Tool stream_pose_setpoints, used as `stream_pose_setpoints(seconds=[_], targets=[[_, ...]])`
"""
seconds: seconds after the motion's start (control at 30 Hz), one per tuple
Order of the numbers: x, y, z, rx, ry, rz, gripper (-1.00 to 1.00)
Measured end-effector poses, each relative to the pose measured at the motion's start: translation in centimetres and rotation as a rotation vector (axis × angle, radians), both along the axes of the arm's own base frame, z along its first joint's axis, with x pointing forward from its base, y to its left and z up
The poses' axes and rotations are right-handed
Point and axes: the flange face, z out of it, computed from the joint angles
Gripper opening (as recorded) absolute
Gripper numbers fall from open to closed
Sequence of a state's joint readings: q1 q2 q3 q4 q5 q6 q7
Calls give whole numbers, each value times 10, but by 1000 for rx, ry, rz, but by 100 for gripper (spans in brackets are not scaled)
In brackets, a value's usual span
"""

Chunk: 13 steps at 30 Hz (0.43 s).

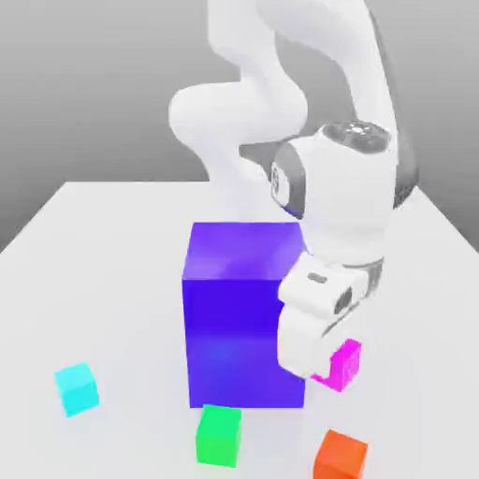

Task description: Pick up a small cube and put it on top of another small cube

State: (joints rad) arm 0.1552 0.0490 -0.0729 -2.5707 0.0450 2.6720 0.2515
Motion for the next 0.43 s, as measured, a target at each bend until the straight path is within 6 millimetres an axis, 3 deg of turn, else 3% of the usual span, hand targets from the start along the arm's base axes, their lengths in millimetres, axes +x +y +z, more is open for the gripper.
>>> stream_pose_setpoints(seconds=[0.1, 0.17, 0.3, 0.33, 0.43], targets=[[-1, -71, -5, -18, 43, -166, -100], [-3, -62, -16, -17, 50, -133, -100], [-3, -61, -61, -17, 53, -126, -100], [-4, -61, -69, -18, 53, -126, 100], [-4, -61, -69, -18, 53, -126, 100]])
